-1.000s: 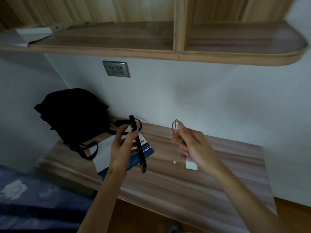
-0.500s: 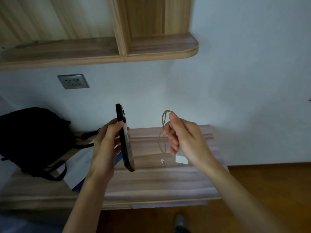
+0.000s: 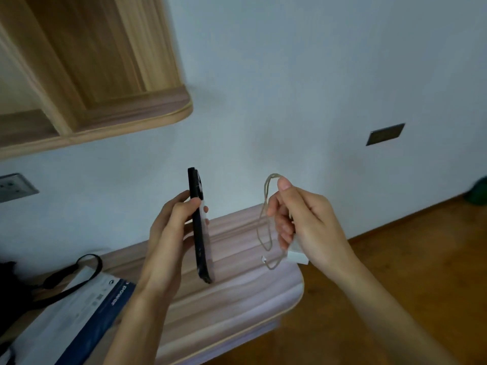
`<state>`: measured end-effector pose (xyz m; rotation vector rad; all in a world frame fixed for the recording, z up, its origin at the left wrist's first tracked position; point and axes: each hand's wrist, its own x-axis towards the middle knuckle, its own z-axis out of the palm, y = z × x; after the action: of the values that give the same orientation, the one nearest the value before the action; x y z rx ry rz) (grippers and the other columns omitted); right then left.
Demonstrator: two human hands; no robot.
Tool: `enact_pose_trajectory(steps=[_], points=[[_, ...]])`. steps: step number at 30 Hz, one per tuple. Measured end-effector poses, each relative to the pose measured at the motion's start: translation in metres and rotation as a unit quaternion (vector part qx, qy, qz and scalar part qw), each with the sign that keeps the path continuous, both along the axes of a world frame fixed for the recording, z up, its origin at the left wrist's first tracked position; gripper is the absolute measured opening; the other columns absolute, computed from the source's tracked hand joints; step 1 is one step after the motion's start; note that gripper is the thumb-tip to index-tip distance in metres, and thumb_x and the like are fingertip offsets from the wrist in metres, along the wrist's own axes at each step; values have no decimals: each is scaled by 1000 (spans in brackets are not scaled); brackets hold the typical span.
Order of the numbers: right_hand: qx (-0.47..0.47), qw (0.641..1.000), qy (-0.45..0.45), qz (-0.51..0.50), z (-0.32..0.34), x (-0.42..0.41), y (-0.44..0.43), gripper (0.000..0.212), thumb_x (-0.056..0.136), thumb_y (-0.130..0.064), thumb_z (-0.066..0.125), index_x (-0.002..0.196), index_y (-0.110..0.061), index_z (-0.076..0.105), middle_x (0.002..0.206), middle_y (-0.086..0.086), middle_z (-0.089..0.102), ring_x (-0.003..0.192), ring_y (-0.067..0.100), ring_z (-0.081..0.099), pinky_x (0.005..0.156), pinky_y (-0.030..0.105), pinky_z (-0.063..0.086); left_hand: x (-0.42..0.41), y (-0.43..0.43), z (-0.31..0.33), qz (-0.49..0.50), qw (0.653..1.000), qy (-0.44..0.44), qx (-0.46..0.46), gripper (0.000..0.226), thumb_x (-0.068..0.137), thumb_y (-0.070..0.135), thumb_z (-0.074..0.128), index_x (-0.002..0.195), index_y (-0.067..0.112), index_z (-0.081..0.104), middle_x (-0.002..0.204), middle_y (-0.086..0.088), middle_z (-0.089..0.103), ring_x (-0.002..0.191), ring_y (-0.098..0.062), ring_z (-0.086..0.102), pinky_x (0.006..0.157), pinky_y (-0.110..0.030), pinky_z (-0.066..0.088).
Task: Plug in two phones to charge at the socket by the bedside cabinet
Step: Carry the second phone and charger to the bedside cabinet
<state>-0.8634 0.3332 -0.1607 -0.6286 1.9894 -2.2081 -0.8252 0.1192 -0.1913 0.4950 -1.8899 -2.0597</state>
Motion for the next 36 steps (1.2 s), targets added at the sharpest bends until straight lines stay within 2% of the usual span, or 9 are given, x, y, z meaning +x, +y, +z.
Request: enact_pose_trajectory(steps=[4, 9, 15, 22, 26, 31, 36], points=[[-7, 999, 2, -37, 7, -11, 56, 49, 100, -45, 42, 66, -21, 67, 46, -5, 45, 42, 12, 45, 44, 24, 46, -28, 54, 11, -48, 999, 12, 1, 54, 68, 59, 66, 115, 35, 72, 108, 0, 78, 99, -19, 73, 80, -35, 51], [8, 997, 7, -78, 14, -32, 134, 47, 98, -46, 41, 66, -24, 67, 49, -3, 45, 45, 12, 46, 45, 26, 47, -62, 133, 22, -96, 995, 35, -13, 58, 67, 59, 64, 120, 37, 68, 109, 4, 77, 96, -10, 73, 79, -32, 50], [31, 992, 11, -120, 20, -61, 228, 47, 96, -49, 40, 68, -23, 68, 52, 1, 48, 47, 13, 48, 46, 27, 50, -106, 231, 30, -135, 990, 45, -10, 63, 65, 60, 64, 124, 37, 66, 110, 3, 76, 105, -18, 70, 84, -38, 51], [32, 983, 12, -182, 22, -89, 328, 47, 98, -46, 41, 67, -24, 68, 53, 4, 48, 46, 14, 49, 46, 26, 50, -154, 328, 33, -197, 980, 36, -8, 72, 62, 61, 63, 126, 30, 64, 111, 0, 75, 104, -19, 68, 81, -35, 50], [32, 974, 2, -223, 22, -102, 374, 48, 100, -44, 40, 65, -27, 68, 53, 2, 50, 46, 12, 49, 46, 24, 49, -180, 374, 34, -226, 974, 19, -16, 75, 58, 63, 61, 127, 31, 62, 113, -1, 75, 108, -22, 68, 84, -37, 51], [28, 962, -3, -272, 20, -124, 419, 48, 101, -44, 41, 66, -26, 68, 51, -4, 50, 45, 10, 49, 46, 24, 47, -221, 423, 34, -263, 965, 2, -11, 65, 60, 58, 62, 120, 32, 65, 113, -4, 75, 109, -26, 68, 85, -39, 52], [23, 947, -21, -320, 16, -158, 457, 47, 94, -53, 42, 63, -29, 68, 50, -6, 50, 43, 8, 49, 43, 20, 45, -275, 467, 29, -307, 952, -3, -6, 70, 59, 59, 63, 121, 28, 65, 113, -4, 75, 109, -25, 67, 85, -39, 51]])
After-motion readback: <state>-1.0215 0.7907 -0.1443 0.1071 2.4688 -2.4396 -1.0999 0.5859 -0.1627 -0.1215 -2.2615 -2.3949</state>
